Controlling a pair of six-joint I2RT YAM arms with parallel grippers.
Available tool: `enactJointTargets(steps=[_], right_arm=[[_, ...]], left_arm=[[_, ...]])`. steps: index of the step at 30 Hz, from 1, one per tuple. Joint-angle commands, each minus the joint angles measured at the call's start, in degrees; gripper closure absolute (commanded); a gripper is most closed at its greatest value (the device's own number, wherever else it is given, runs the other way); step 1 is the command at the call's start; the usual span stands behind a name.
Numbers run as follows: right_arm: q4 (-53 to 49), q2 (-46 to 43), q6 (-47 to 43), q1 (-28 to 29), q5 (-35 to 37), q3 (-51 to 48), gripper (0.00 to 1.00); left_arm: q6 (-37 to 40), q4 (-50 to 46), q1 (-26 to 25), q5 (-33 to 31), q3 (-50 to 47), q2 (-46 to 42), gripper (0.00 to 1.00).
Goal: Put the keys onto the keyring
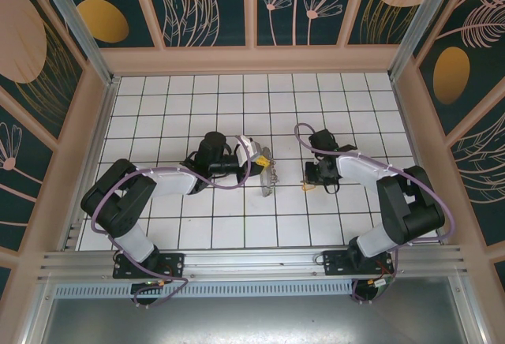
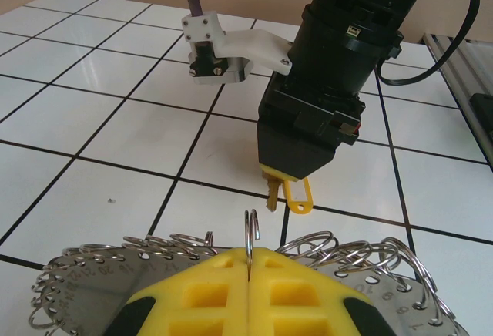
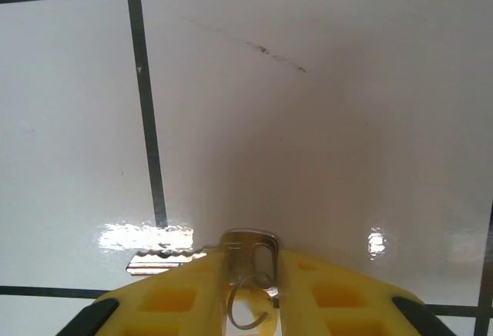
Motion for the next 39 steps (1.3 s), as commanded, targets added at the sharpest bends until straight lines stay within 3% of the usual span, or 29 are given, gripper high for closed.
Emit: enactJointTargets(steps=[1,13,18,26,39], right_arm=[[-2.24,1.11,0.52,0.37,0.86,1.72,0.77],[-1.93,0.09,0.42,-0.9,-0.16,1.2,0.89],[1.34,-1.03,-1.12,-3.5,-4.9,0.33,0.97],[10.44,2.76,-2.36,-7.44,-12.1,1.03,0.96],[7.55,2.68,-4.01,-8.83,-9.29,1.91,0.84]], left_arm=[[0.53,-0.71,-0.09,1.01,1.17,-1.24,1.0],[0.54,-1.54,-0.16,0.95,1.62,-1.33,1.0],[0.54,-1.84,-0.12,1.21,2.07,-0.91,1.0],[0.78,-2.7,-0.09,1.17,2.52,-0.67,1.0],[1.06,-3.25,-0.16,1.66,2.59,-0.72,1.0]])
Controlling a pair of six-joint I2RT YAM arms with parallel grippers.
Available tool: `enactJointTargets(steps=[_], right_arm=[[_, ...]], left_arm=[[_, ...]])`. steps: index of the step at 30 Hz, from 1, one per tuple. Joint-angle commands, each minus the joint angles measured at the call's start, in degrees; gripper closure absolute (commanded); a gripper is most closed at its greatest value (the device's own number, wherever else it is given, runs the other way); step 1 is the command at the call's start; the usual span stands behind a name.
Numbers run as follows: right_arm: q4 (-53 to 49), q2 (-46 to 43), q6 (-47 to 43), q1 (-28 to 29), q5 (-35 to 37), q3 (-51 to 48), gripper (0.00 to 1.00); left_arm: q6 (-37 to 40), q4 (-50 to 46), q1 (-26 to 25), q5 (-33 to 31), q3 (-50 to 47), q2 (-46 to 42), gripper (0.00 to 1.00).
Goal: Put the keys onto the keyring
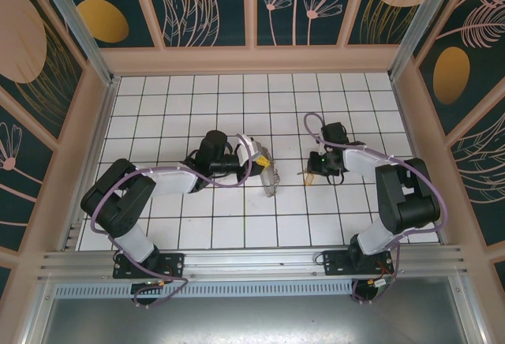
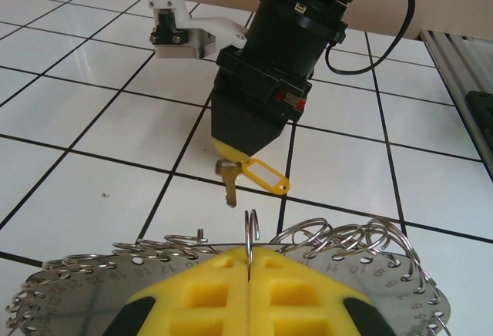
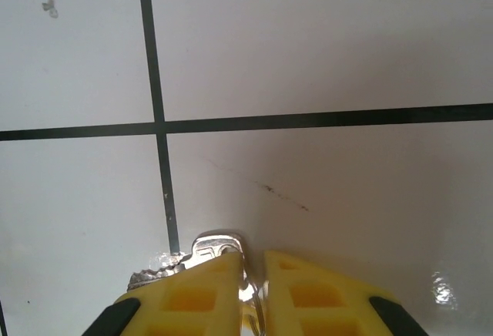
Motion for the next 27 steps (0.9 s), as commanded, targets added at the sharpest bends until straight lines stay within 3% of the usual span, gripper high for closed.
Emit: enactJointTargets(steps=[1,8,27], right_arm=[[-1.94,-1.57,-0.95,-0.79,0.81,0.76,0.84],[-2.62,-1.62,-1.75,-0.95,-1.76,1.03,0.84],[-4.96,-2.74,-1.48,-0.97,-0.71,1.89,0.85]], left_arm=[[1.09,-0.53,-0.13,1.29,1.53,-0.61,1.0],[1.44,-1.01,-0.11,1.34,1.8,-0.51,1.0],[1.44,-1.63,-0.09,1.32,2.21,-0.43,1.0]])
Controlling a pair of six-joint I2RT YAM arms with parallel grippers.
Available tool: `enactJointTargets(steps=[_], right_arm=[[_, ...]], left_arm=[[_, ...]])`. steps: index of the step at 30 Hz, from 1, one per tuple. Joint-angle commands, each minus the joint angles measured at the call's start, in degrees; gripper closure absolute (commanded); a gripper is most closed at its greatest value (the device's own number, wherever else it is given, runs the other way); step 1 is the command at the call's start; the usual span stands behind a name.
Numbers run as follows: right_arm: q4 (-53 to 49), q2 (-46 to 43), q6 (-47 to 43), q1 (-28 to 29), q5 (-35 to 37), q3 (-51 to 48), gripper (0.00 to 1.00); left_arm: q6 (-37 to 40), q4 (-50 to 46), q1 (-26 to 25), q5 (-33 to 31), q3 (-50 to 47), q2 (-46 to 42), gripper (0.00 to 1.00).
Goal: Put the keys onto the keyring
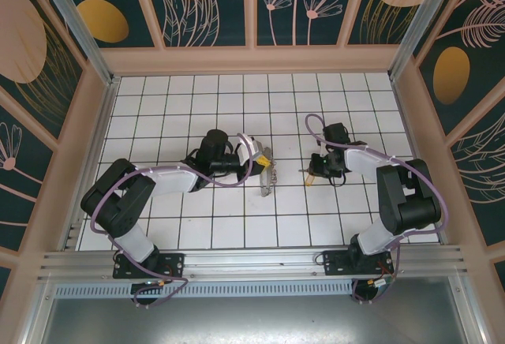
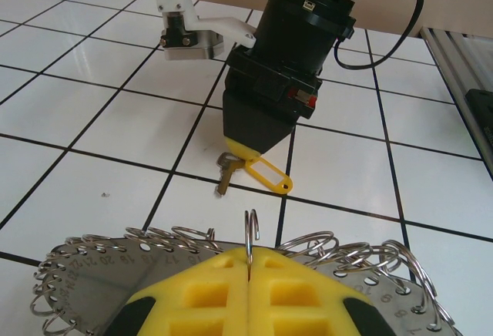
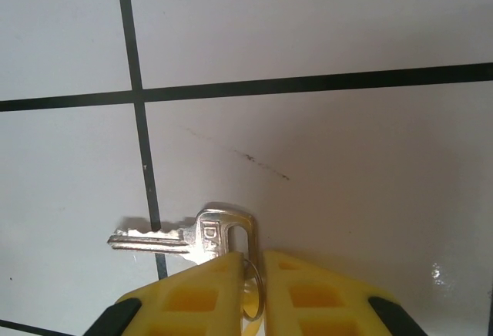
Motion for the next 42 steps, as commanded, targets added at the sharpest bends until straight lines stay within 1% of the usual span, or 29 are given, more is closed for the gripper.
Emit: enactJointTargets(steps=[1,9,14,21,34,42], right_arm=[[-1.92,-2.49,0.03,-0.37,-0.25,1.88,0.85],[-2.1,-2.62,0.25,-0.46,-1.17,1.56,0.86],[-2.08,-2.07,0.21,-0.46,-1.04,1.62,0.86],[-2.02,-1.22,0.42,-0.45,-2.65,1.51,0.85],[-3.15,-0.42,0.2,-0.45,-1.78,1.91,0.84],[-3.48,-0.15,-0.05,-0.42,-1.74,2.25,0.85]], left_arm=[[0.89,-0.14,-0.16,1.34,1.57,-0.45,1.0],[0.9,-0.49,-0.13,1.54,1.75,-0.33,1.0],[0.85,-0.58,-0.11,1.46,1.78,-0.23,1.0],[0.99,-0.84,-0.16,1.54,1.94,-0.36,1.0],[1.1,-1.12,-0.14,1.48,2.13,-0.19,1.0],[1.06,-0.93,-0.08,1.43,2.13,-0.27,1.0]])
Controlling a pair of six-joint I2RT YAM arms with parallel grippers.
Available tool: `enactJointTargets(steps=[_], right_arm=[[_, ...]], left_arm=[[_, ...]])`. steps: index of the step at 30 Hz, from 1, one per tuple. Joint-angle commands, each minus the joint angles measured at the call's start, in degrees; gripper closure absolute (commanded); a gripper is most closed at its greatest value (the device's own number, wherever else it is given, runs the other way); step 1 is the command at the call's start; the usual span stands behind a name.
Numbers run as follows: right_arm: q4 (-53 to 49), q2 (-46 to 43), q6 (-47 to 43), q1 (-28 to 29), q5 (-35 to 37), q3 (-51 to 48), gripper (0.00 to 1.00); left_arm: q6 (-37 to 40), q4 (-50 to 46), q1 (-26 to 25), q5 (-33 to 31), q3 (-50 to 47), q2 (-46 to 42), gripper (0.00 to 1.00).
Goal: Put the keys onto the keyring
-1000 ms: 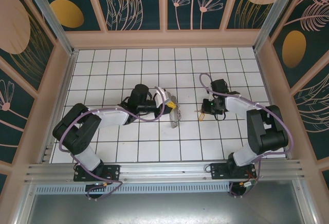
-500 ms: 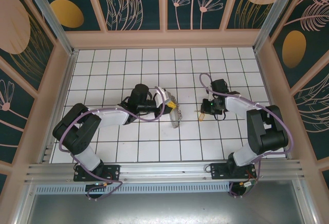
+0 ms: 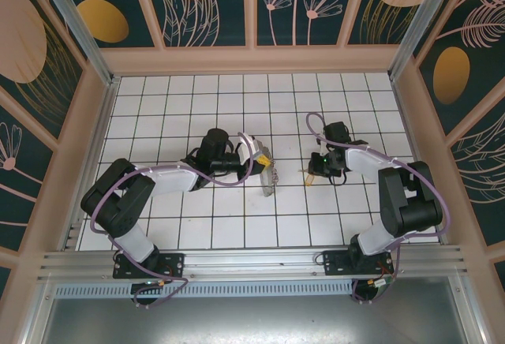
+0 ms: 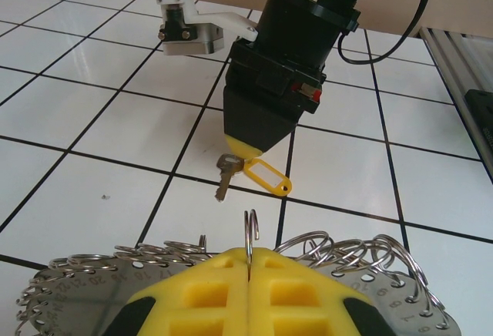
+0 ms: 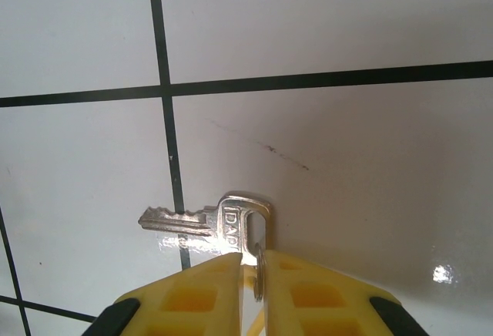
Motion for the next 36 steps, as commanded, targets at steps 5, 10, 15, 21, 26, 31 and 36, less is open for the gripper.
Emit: enactJointTargets(steps=[5,10,15,21,26,31,36], right_arm=[[-1.88,0.79,-0.09,-0.46,-0.46,1.61,0.85],[-1.55,0.83,-0.09,-0.46,-0.59,1.61,0.88],[-1.2,0.99,0.08,-0.46,-0.22,1.51,0.86],[-0.61,0.93,0.03,-0.46,-0.29,1.13,0.89],[0.04,0.95,0.35,-0.4,-0.25,0.93,0.87],[0.57,1.33,0.55,-0.46,-0.09,0.77,0.87],[0.75,1.36,0.61,-0.42,-0.28,0.76,0.89]], left_arm=[[0.94,0.05,-0.1,1.27,1.34,-0.27,1.0],[0.8,0.14,-0.12,1.2,1.3,-0.19,1.0],[0.79,0.14,-0.15,1.27,1.25,-0.33,1.0],[0.78,0.14,-0.1,1.26,1.25,-0.19,1.0],[0.76,0.11,-0.23,1.36,1.34,-0.16,1.0],[0.74,0.18,-0.08,1.41,1.34,-0.1,1.0],[0.71,0.07,-0.13,1.23,1.19,-0.19,1.0]])
